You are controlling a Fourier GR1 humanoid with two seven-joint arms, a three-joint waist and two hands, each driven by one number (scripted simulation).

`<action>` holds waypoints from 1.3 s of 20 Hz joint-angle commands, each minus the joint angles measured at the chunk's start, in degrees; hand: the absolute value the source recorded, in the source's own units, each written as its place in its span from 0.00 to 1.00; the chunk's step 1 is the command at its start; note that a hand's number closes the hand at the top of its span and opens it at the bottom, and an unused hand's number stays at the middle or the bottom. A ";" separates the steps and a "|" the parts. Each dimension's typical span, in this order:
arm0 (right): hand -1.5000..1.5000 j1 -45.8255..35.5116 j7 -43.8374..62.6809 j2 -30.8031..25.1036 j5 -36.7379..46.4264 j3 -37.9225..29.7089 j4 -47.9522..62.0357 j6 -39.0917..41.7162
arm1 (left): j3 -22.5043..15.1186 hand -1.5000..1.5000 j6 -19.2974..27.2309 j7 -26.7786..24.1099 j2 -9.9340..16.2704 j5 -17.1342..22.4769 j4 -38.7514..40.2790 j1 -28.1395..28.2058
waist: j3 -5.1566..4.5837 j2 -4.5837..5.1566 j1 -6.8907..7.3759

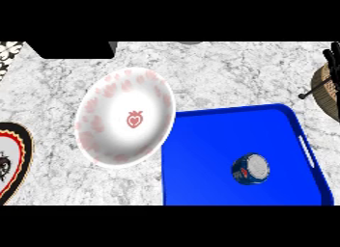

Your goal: Pick the can from the tray and place it in the tiered basket

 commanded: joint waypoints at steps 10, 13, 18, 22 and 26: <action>0.00 8.70 14.80 5.49 -4.68 -14.81 2.60 -16.22 | -12.37 0.50 -2.96 4.17 -17.06 4.76 7.14 13.69 | -0.69 -0.41 -3.88; 0.00 17.16 11.02 8.89 -5.38 -15.24 -8.61 -17.02 | -14.18 0.50 -3.79 4.00 -17.03 3.30 6.90 16.24 | -0.65 -0.78 -2.14; 0.00 28.28 21.23 4.85 -2.65 -9.95 -25.57 -11.19 | -14.77 0.50 -3.11 0.58 -20.66 2.01 9.42 16.75 | -0.74 -0.66 -1.63; 0.00 31.70 32.57 -5.21 -0.15 -5.54 -26.74 -3.31 | -13.62 0.50 -5.13 -0.09 -19.49 3.42 9.88 16.98 | -0.96 -0.52 -1.52; 0.00 32.15 42.89 -15.15 3.61 -4.50 -34.88 1.50 | -13.39 0.50 -4.48 0.54 -19.86 2.34 11.24 14.00 | -1.04 -0.34 -1.45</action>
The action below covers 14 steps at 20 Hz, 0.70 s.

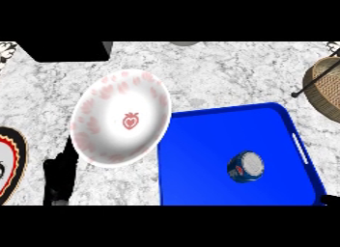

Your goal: Pick the can from the tray and place it in the tiered basket

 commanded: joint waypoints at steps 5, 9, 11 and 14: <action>0.00 1.57 23.40 -15.50 10.24 3.69 -14.47 6.96 | 0.08 0.50 -1.74 0.88 0.00 0.35 2.78 -0.24 | -0.35 0.46 1.11; 0.00 -2.99 33.13 -12.91 20.97 12.41 -16.39 3.82 | -0.44 0.50 -2.15 -0.88 -2.07 -0.06 4.83 -0.32 | -0.15 0.64 2.15; 0.00 -6.52 38.03 -11.52 25.42 18.20 -16.12 3.74 | -3.21 0.50 -0.07 1.72 -3.15 -3.09 2.59 -0.72 | -0.10 0.65 2.46; 0.00 -11.90 44.66 -12.20 26.70 20.97 -16.14 6.87 | -1.22 0.50 -1.40 0.04 -2.60 -1.74 2.99 0.67 | -0.12 0.53 2.36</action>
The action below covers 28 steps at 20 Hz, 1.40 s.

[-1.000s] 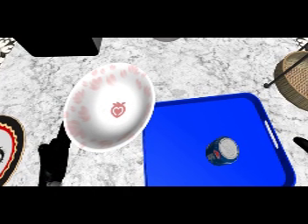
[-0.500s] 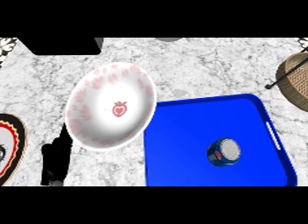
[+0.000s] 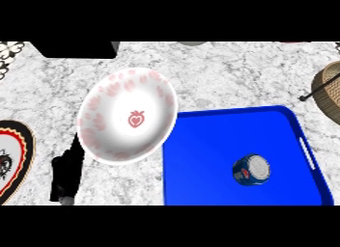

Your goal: Pick the can from the tray and place it in the tiered basket

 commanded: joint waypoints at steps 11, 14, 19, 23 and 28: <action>0.00 -13.87 15.98 6.43 16.61 19.17 10.90 9.54 | 0.29 0.50 -0.04 3.82 -1.58 -1.04 1.12 -1.04 | -0.22 0.27 0.12; 0.00 -16.95 18.25 10.25 16.88 21.36 12.88 10.58 | 0.39 0.50 -1.39 -0.94 -1.99 -1.14 4.03 1.48 | -0.26 0.32 0.15; 0.00 -17.65 18.79 17.34 21.56 25.80 15.75 10.71 | 0.92 0.50 -1.36 -0.80 -2.17 -1.53 3.31 2.34 | -0.21 0.19 -0.22; 0.00 -17.78 18.90 18.58 20.98 24.95 18.08 13.45 | 1.92 0.50 -2.28 1.00 -1.25 -1.10 3.12 1.39 | -0.20 0.15 -0.57; 0.00 -17.33 20.22 19.08 20.26 26.00 22.65 16.79 | 2.30 0.50 -3.05 0.92 -1.37 -0.56 2.74 1.30 | -0.25 0.18 -0.62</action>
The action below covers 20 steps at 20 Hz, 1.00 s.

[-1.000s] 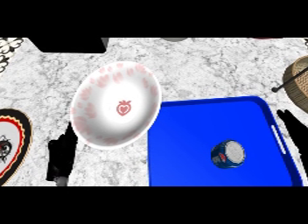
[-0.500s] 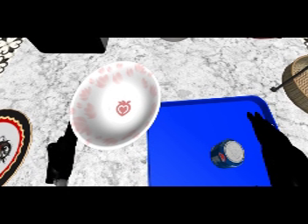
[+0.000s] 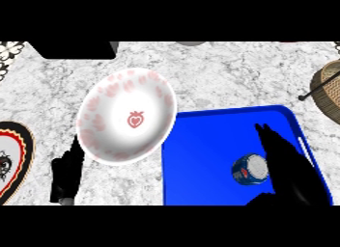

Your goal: Pick the can from the tray and place it in the tiered basket

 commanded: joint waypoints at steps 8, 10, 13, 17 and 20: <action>0.00 -2.29 11.33 4.77 -1.47 -0.58 3.83 7.42 | 1.44 0.50 -1.15 1.66 -1.27 0.78 4.31 -1.55 | -0.34 0.30 -0.55; 0.00 -0.05 10.79 2.24 -3.82 -2.58 1.71 9.46 | -0.10 0.50 -0.14 4.37 -0.18 -0.72 -0.65 1.23 | -0.30 0.11 -0.55; 0.00 -4.04 8.69 6.46 -2.28 -2.34 11.53 7.84 | 0.98 0.50 -1.53 1.42 -0.77 0.07 2.59 0.19 | -0.33 0.45 0.08; 0.00 -2.32 12.64 7.93 -3.59 -2.27 7.12 10.15 | 1.63 0.50 -1.75 3.48 0.23 -0.03 0.87 0.45 | -0.33 0.20 -0.47; 0.00 -2.16 12.82 8.81 -2.57 -2.59 7.97 10.27 | 1.84 0.50 -2.44 3.19 0.14 0.56 -0.53 1.41 | -0.33 0.17 -0.34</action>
